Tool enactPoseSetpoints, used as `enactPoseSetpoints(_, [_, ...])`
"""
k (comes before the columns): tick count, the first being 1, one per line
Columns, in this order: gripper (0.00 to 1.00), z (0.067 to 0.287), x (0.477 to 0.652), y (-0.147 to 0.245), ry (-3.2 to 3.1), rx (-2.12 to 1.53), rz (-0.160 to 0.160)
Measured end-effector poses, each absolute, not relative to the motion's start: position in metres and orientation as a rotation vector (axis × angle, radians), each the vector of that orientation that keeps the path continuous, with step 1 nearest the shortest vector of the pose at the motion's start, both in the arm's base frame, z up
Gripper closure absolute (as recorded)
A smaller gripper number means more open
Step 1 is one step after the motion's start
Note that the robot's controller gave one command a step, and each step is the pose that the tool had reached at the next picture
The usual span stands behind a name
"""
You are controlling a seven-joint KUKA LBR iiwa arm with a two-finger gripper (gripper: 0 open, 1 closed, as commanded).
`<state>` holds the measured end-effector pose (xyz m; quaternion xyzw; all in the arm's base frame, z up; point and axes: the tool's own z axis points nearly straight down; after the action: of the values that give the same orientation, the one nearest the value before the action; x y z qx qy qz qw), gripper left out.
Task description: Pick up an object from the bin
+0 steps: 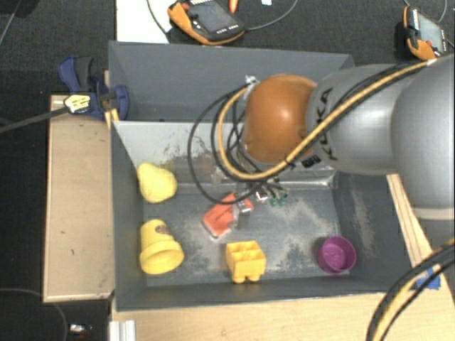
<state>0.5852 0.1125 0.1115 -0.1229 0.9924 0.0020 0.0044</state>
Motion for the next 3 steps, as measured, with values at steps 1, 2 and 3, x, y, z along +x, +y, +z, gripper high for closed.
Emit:
enactPoseSetpoints(1, [0.00, 0.0755, 0.5836, 0.0995, 3.105, -0.463, 0.001])
enactPoseSetpoints(2, [0.00, 0.0708, 0.5871, 0.0917, 3.106, -0.397, 0.006])
enactPoseSetpoints(3, [1.00, 0.0759, 0.5847, 0.0993, 3.103, -0.450, 0.004])
